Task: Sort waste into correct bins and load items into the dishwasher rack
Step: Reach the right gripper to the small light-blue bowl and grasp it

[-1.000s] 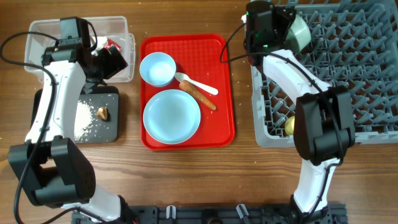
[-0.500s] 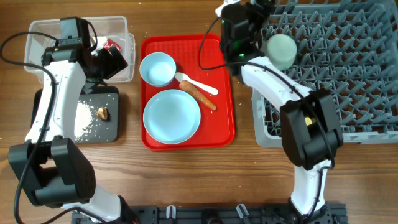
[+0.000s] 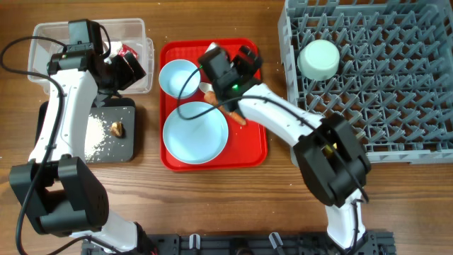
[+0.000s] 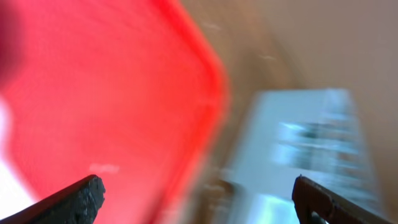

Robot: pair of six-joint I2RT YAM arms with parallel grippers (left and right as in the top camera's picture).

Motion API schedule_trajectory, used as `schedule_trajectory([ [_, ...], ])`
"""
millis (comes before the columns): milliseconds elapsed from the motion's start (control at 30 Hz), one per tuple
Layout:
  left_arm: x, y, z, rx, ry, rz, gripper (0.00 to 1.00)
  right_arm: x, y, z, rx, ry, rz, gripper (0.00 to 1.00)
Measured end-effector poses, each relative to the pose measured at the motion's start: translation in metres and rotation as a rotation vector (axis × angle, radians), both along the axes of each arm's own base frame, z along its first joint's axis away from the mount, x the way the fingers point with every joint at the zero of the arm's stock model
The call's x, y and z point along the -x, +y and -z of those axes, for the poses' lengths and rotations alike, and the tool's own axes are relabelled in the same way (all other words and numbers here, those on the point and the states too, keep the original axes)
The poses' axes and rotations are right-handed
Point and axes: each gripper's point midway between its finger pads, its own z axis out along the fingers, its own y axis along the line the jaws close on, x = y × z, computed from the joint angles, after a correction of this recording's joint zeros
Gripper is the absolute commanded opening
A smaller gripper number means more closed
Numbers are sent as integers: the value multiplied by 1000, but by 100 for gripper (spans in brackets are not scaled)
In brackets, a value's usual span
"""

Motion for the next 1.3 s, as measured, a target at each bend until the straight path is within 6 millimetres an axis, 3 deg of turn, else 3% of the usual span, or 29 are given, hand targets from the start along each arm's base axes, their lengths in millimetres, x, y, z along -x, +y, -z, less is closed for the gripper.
schedule_trajectory([
  [67,2,0,1,1,7,0,100,19,29,10,-214,97,3,100],
  [133,2,0,1,1,8,0,100,26,50,-8,-464,144,33,99],
  [200,2,0,1,1,8,0,100,20,61,-38,-659,128,61,95],
  [300,3,0,1,2,14,0,100,2,70,-109,-1024,71,89,78],
  [367,6,-1,2,3,25,0,100,-5,71,-126,-1175,82,137,70],
  [467,8,-1,3,4,35,0,100,-4,78,-109,-1279,171,236,61],
  [600,9,-1,3,5,41,0,100,-4,88,-54,-1275,284,327,44],
  [733,10,-1,4,5,45,0,100,-1,89,-7,-1230,355,388,39],
  [967,12,-1,4,6,53,0,100,11,106,21,-1181,398,352,27],
  [1133,14,-2,5,7,61,0,100,21,115,55,-1134,442,360,21],
  [1300,16,-2,6,7,68,0,100,17,116,53,-1143,428,345,7],
])
